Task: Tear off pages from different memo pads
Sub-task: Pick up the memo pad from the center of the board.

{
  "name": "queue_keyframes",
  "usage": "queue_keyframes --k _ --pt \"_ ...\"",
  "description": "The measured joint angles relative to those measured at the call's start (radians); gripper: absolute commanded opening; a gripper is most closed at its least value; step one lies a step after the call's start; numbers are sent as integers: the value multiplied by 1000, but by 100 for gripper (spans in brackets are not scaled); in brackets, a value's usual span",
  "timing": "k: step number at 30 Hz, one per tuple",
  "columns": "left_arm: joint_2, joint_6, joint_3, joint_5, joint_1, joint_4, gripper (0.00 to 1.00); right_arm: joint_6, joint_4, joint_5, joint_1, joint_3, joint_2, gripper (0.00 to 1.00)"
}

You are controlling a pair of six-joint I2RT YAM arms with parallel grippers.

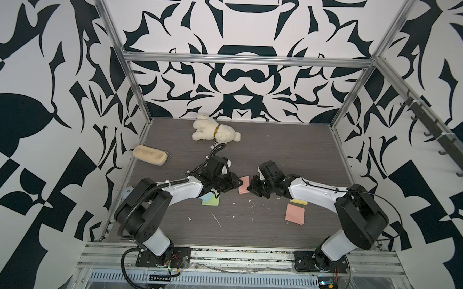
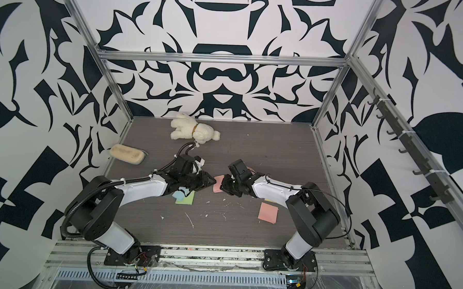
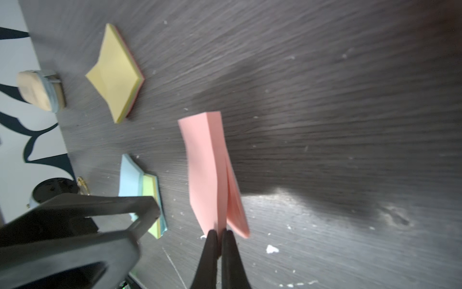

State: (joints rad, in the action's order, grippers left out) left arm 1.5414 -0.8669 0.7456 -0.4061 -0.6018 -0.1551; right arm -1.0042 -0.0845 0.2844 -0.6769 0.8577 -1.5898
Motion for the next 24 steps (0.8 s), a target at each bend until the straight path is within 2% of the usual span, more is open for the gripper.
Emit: queue_keyframes --k 8,13,20,24 --pt "-133 -50 -140 -68 126 -116 60 -36 25 65 0 -5 55 0" --pt "-160 -93 -188 -89 150 -216 66 -90 87 140 -10 -16 87 0" --pt "-150 -125 -198 -115 158 -299 64 -159 159 223 -57 -16 99 0" --pt "-144 -128 -198 -126 165 -306 53 -179 172 252 -69 -16 99 0"
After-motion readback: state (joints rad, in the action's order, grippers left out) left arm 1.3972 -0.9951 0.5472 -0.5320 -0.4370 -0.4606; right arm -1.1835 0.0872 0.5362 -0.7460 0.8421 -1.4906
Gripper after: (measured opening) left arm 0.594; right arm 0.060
